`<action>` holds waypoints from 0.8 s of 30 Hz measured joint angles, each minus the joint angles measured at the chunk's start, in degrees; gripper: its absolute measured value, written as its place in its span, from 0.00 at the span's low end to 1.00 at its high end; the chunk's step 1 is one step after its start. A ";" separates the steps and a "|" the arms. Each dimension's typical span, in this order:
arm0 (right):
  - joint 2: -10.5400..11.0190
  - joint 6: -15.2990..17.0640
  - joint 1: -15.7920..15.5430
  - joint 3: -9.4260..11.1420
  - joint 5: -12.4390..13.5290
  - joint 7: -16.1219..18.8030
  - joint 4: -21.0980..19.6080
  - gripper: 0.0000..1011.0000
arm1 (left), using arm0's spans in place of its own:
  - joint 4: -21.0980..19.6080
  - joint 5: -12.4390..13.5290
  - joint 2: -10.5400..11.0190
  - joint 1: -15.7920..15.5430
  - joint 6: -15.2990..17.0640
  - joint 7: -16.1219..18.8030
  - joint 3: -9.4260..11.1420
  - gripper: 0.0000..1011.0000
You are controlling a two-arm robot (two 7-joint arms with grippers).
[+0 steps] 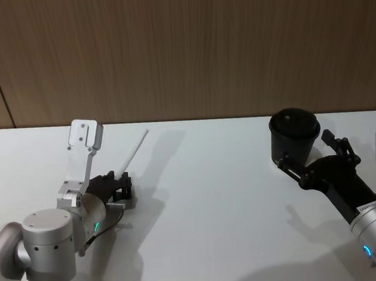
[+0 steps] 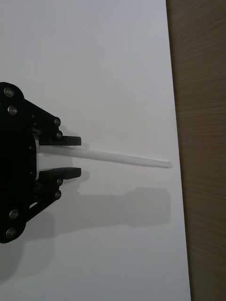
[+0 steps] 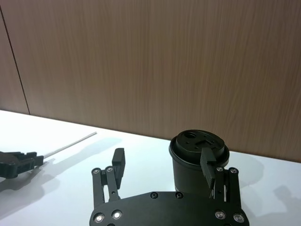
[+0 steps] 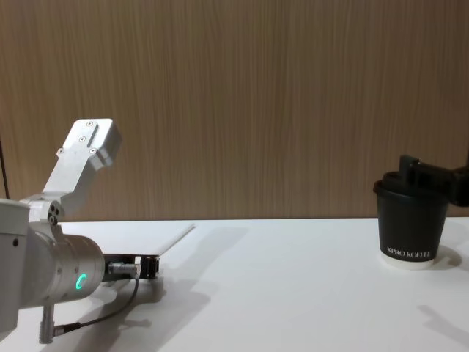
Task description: Pick up the straw with one hand, pass it to the other hand, and insert it into the cup.
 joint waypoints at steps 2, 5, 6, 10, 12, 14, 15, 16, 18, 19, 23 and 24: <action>0.00 0.00 0.00 0.00 0.00 0.00 0.00 0.99 | 0.00 0.00 0.00 0.00 0.00 0.00 0.00 0.27; 0.00 0.00 0.00 0.00 0.00 0.00 0.00 0.99 | 0.00 0.00 0.00 0.00 0.01 0.00 0.00 0.25; 0.00 0.00 0.00 0.00 0.00 0.00 0.00 0.99 | 0.00 0.00 0.00 0.00 0.01 0.00 0.00 0.25; 0.00 0.00 0.00 0.00 0.00 0.00 0.00 0.99 | 0.00 0.00 0.00 0.00 0.02 0.01 0.00 0.22; 0.00 0.00 0.00 0.00 0.00 0.00 0.00 0.99 | 0.00 0.00 -0.01 0.00 0.03 0.02 0.00 0.21; 0.00 0.00 0.00 0.00 0.00 0.00 0.00 0.99 | 0.00 0.00 0.00 0.00 0.04 0.02 0.00 0.19; 0.00 0.00 0.00 0.00 0.00 0.00 0.00 0.99 | 0.00 0.00 0.00 0.00 0.04 0.02 0.00 0.19; 0.00 0.00 0.00 0.00 0.00 0.00 0.00 0.99 | 0.00 0.00 0.00 0.01 0.04 0.02 0.00 0.18; 0.00 0.00 0.00 0.00 0.00 0.00 0.00 0.99 | 0.00 0.00 0.00 0.01 0.04 0.02 0.00 0.17; 0.00 0.00 0.00 0.00 0.00 0.00 0.00 0.99 | 0.00 0.00 0.00 0.01 0.04 0.03 0.00 0.16; 0.00 0.00 0.00 0.00 0.00 0.00 0.00 0.99 | 0.00 0.00 0.00 0.01 0.04 0.03 0.00 0.14; 0.00 0.00 0.00 0.00 0.00 0.00 0.00 0.99 | 0.00 0.00 0.00 0.01 0.04 0.04 0.00 0.13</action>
